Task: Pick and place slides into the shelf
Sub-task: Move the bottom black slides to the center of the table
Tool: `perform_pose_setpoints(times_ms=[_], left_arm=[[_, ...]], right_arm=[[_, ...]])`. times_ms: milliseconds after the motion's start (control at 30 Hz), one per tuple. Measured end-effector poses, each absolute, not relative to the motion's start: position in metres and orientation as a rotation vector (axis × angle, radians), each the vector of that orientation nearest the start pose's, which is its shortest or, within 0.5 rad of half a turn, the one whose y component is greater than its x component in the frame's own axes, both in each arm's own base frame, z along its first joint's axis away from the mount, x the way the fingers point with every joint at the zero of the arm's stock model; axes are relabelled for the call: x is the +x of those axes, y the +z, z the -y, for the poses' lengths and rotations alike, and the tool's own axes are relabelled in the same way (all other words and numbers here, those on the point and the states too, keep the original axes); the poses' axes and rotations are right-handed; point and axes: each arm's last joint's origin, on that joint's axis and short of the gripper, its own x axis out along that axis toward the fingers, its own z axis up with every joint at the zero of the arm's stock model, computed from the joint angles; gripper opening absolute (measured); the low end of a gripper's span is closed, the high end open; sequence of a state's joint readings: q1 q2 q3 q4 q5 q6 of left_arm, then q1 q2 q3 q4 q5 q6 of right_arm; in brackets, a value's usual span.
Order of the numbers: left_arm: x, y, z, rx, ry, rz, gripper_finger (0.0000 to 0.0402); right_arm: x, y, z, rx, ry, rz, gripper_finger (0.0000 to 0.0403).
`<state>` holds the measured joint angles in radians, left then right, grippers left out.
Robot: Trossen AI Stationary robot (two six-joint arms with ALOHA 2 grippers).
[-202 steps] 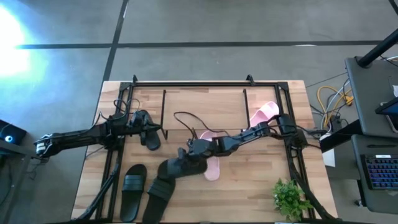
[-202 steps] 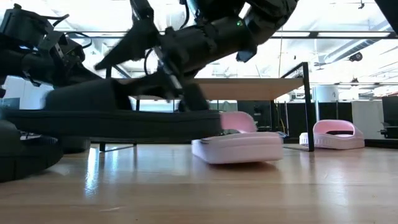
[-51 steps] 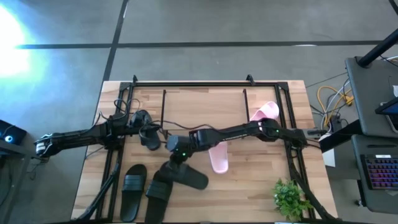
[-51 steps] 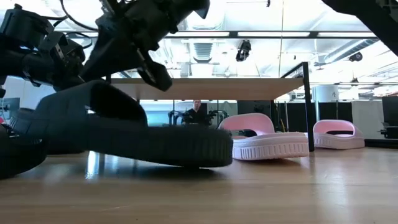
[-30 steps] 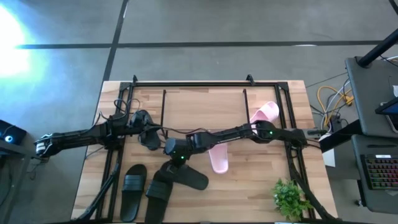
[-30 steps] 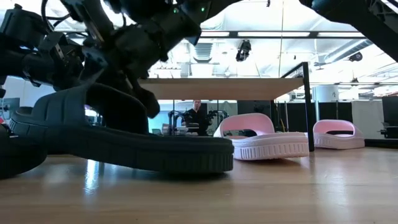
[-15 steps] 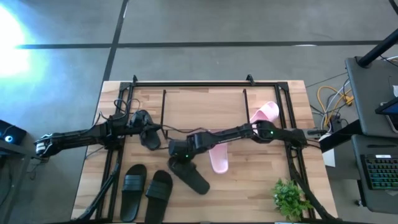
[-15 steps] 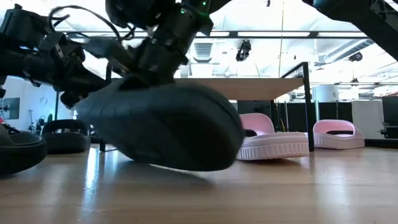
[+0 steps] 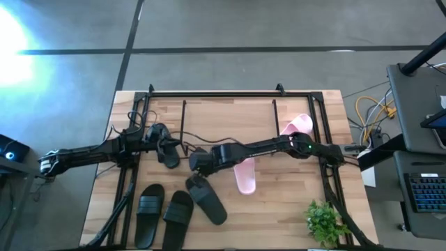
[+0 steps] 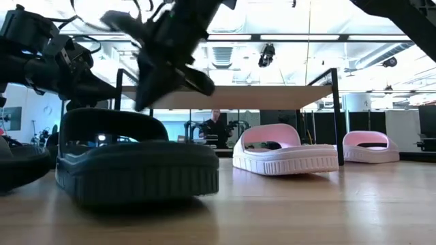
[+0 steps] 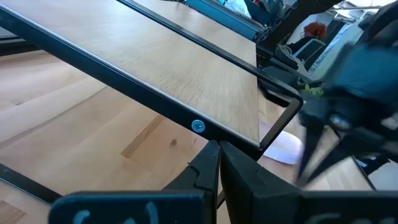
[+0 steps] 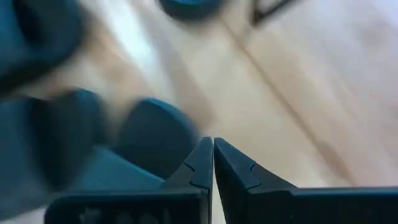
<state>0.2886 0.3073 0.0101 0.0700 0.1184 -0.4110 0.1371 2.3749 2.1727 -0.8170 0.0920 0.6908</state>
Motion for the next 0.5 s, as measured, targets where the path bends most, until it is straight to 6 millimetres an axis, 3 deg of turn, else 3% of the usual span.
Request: perform_pose_setpoints(times_ms=[200,500], left_arm=[[0.11,0.147,-0.029,-0.454,0.213,-0.185,0.0],[0.11,0.147,-0.029,-0.454,0.213,-0.185,0.0]], right_arm=[[0.526,0.224,-0.082,0.709,0.081,-0.881,0.0009],[0.526,0.208,-0.082,0.725,0.05,-0.91,0.0008]])
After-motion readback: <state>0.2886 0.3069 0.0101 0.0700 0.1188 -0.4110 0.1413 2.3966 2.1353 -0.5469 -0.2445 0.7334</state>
